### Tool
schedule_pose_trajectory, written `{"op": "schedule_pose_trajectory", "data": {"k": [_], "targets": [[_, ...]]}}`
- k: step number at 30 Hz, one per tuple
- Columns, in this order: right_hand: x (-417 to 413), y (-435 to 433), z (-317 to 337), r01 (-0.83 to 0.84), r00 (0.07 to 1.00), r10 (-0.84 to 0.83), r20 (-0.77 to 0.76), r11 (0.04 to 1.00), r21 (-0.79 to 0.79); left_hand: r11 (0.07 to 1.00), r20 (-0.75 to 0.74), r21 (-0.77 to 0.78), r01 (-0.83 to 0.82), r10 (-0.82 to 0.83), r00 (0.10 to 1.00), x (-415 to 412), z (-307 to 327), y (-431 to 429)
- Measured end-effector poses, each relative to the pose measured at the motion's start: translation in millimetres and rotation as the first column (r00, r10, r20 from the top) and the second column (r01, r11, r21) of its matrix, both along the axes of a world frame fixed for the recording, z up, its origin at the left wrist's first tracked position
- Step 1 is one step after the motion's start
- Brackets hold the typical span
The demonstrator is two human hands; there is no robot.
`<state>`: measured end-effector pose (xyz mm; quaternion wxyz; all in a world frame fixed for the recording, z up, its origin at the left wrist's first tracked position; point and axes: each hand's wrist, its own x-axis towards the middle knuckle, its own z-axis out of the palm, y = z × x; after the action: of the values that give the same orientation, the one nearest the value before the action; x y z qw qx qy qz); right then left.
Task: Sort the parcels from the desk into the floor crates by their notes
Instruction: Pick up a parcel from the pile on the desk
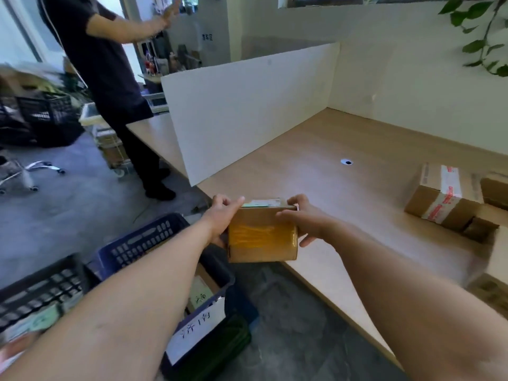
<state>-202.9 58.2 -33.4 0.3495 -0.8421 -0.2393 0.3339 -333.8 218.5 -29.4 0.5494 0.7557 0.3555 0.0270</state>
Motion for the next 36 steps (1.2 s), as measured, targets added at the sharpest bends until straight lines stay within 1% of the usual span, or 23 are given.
{"op": "schedule_pose_trajectory", "data": {"k": [3,6,9,13,18,21,23,26,28,30,31,33,36], "targets": [[-20,45,-6,-0.032,0.999,0.032,0.006,0.999,-0.038,0.997,-0.061,0.039,-0.069,0.072,0.996,-29,-11,36],[-41,87,-13,-0.071,0.997,0.072,0.011,0.996,-0.061,0.99,-0.119,0.01,-0.139,0.139,0.983,-59,-24,73],[-64,124,-19,-0.147,0.989,0.147,-0.006,0.988,-0.051,0.986,-0.116,0.011,-0.164,0.164,0.98,-88,-33,102],[-94,170,-25,-0.314,0.945,0.315,0.094,0.949,-0.022,0.99,-0.127,0.041,-0.132,0.137,0.982,-125,-38,136],[-123,228,-33,-0.435,0.888,0.44,0.136,0.898,-0.063,0.981,-0.081,-0.006,-0.192,0.191,0.978,-168,-48,174],[-140,256,-38,-0.456,0.881,0.458,0.122,0.889,-0.043,0.975,-0.067,-0.007,-0.222,0.221,0.973,-191,-53,192],[-151,273,-39,-0.476,0.868,0.476,0.143,0.879,-0.04,0.97,-0.058,0.017,-0.242,0.243,0.968,-203,-57,207],[-165,292,-43,-0.506,0.846,0.508,0.163,0.861,-0.052,0.963,-0.056,0.024,-0.268,0.269,0.961,-219,-64,223],[-173,299,-47,-0.55,0.82,0.555,0.141,0.832,-0.075,0.958,-0.071,0.019,-0.285,0.285,0.956,-228,-72,228],[-175,307,-54,-0.572,0.801,0.578,0.157,0.816,-0.087,0.954,-0.08,0.019,-0.3,0.301,0.95,-232,-79,232],[-173,312,-58,-0.562,0.806,0.568,0.163,0.822,-0.085,0.951,-0.084,0.024,-0.31,0.311,0.947,-232,-83,233],[-169,321,-68,-0.559,0.809,0.566,0.158,0.824,-0.09,0.942,-0.089,0.037,-0.333,0.335,0.938,-229,-91,234],[-160,331,-86,-0.591,0.787,0.6,0.143,0.8,-0.105,0.926,-0.107,0.028,-0.376,0.377,0.92,-224,-105,232]]}}
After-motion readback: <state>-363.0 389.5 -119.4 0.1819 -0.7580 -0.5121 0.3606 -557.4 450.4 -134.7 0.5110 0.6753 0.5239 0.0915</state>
